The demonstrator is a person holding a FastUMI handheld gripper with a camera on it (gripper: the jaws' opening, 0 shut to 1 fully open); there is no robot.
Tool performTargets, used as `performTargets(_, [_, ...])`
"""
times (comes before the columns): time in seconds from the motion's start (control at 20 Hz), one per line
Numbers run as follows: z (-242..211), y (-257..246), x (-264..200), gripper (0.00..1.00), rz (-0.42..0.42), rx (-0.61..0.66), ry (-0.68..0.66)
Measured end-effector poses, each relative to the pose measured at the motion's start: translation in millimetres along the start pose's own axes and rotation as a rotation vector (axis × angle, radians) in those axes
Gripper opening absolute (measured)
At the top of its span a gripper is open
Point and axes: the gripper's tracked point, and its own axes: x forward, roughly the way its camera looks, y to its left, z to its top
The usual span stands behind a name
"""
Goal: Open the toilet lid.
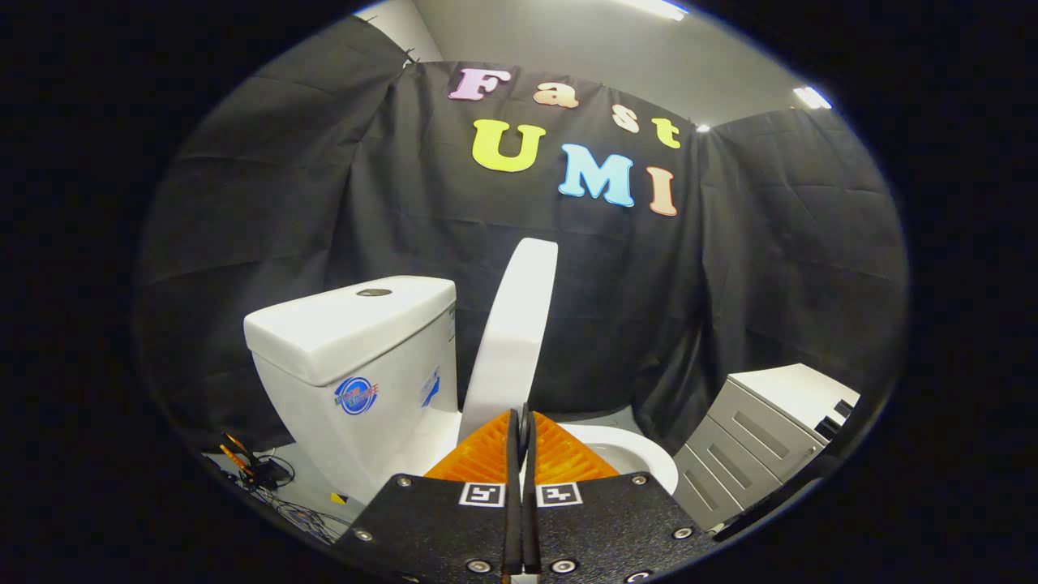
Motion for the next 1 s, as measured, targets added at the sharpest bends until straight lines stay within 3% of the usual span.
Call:
performTargets(0.4, [11,68,3,0.00,0.071,-0.117,-0.034])
performTargets(0.75, [18,86,1,0.00,0.049,-0.227,-0.060])
performTargets(1.0, [17,80,3,0.00,0.069,-0.156,-0.046])
